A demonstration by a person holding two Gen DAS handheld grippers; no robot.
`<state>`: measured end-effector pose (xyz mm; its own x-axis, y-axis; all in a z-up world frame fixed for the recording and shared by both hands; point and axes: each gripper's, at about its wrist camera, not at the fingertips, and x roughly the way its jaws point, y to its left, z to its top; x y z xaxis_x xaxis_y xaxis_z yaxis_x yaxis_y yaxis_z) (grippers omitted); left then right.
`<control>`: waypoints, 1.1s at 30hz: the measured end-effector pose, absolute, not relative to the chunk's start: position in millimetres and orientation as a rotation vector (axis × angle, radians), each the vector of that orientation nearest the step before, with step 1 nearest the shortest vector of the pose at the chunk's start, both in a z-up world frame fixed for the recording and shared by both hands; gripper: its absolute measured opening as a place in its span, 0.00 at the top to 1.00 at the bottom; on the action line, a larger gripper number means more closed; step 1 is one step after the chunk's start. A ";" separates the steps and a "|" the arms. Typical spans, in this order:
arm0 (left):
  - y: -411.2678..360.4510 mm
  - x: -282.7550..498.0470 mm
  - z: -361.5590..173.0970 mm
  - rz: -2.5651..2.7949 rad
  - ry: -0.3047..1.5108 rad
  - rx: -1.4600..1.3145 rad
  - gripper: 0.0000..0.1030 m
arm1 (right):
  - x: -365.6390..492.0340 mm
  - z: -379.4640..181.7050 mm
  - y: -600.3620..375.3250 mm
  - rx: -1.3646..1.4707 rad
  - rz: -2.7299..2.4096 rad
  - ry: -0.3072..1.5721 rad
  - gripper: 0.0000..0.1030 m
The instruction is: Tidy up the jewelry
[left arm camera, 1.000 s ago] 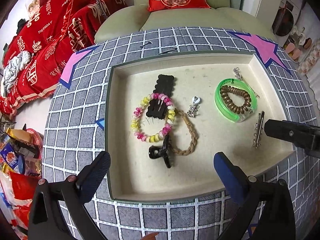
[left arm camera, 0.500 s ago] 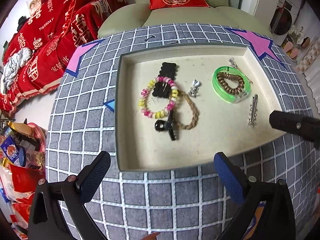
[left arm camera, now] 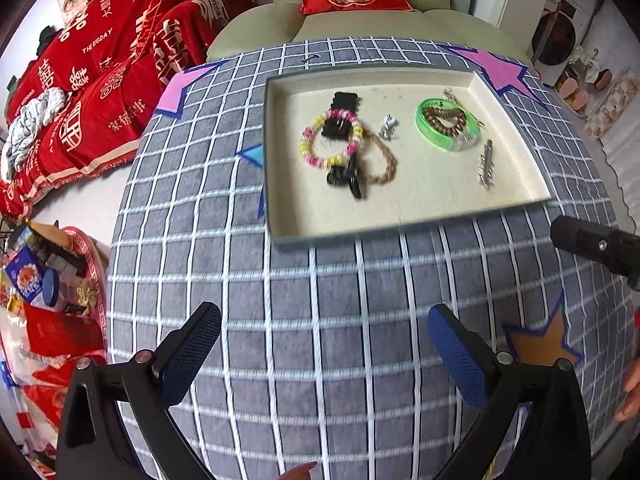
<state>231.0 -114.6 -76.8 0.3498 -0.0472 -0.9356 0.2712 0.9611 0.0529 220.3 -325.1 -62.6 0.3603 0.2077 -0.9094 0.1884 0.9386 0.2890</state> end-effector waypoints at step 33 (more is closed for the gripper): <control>-49.0 68.1 -9.9 -0.211 1.029 0.097 0.00 | 19.2 22.5 -267.8 0.120 -0.191 0.919 0.14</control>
<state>68.1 -49.0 -9.9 0.4976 -0.1288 -0.8578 0.2197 0.9754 -0.0189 19.2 -267.8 22.5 0.5913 -0.1127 -0.7985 0.2150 0.9764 0.0213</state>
